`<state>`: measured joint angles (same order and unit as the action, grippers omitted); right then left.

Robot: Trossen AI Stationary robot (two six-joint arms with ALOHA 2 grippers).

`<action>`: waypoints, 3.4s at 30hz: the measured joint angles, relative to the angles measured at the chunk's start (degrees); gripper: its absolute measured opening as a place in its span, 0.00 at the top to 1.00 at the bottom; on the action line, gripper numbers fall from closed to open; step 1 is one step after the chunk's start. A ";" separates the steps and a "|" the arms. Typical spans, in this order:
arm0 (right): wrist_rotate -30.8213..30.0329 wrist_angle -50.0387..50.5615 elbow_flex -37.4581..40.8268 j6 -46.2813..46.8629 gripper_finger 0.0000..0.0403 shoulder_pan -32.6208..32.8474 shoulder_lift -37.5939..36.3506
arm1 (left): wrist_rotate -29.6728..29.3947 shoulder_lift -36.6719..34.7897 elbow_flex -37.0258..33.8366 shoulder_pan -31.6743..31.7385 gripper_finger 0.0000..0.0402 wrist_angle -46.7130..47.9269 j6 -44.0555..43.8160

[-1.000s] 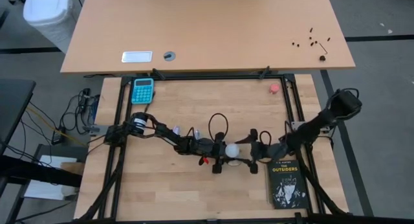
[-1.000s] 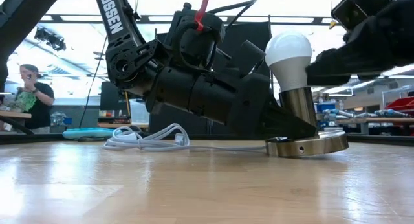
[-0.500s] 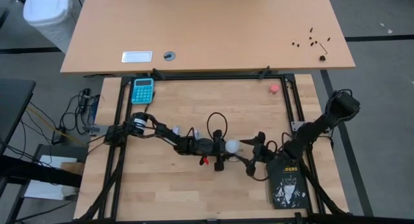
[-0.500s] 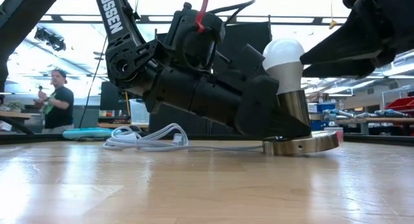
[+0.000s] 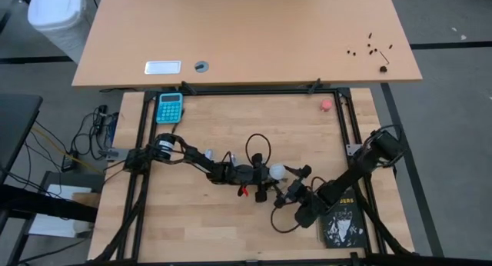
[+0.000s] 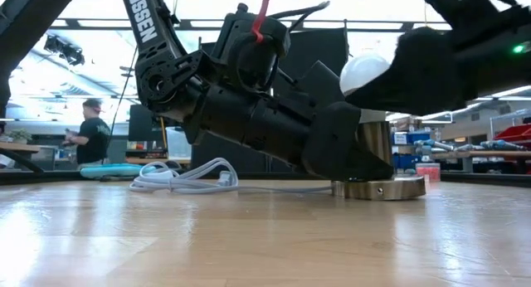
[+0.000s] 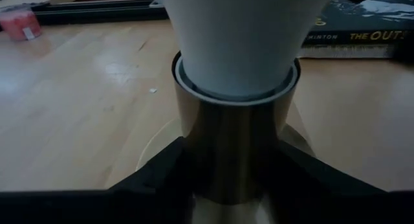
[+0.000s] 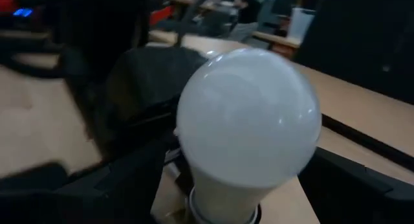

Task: Screw lightbulb
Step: Remove the lightbulb from the lamp

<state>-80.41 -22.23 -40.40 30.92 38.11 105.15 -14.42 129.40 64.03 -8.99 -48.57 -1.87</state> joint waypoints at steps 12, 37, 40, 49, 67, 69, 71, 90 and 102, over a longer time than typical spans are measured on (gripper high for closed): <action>-1.93 -3.07 0.07 5.73 0.14 -2.71 1.67 | -1.12 0.00 0.00 0.02 0.52 0.28 -0.48; 1.40 -8.21 0.11 -2.00 0.33 -5.36 1.67 | -0.32 0.00 -0.05 0.02 0.52 0.48 0.31; 2.43 -9.02 0.18 -3.15 0.42 -5.36 1.67 | -0.34 0.00 -0.09 0.02 0.52 0.24 0.36; 4.19 -9.65 0.22 -3.98 0.52 -5.36 1.67 | -0.38 -0.15 0.04 0.00 0.52 -0.16 0.50; 13.75 -20.95 6.07 -11.16 0.57 -5.36 1.43 | 1.25 -0.04 -0.09 -0.02 0.52 0.73 1.95; 16.28 -26.17 7.84 -14.82 0.57 -5.40 1.43 | 1.59 -0.04 -0.09 -0.07 0.52 0.70 2.11; 19.93 -31.92 10.06 -17.99 0.57 -5.40 1.43 | 2.80 -0.02 -0.11 -0.10 0.52 0.71 2.16; 73.74 -58.26 22.19 -32.99 0.57 -20.33 1.56 | 6.44 0.00 -0.13 -0.20 0.52 -0.02 4.84; 91.12 -58.35 22.19 -30.33 0.57 -27.20 1.65 | 6.61 0.04 -0.09 -0.17 0.52 -0.26 5.90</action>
<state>10.71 -80.58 -18.22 0.59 10.91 106.80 -7.81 129.44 63.94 -9.17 -48.84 4.03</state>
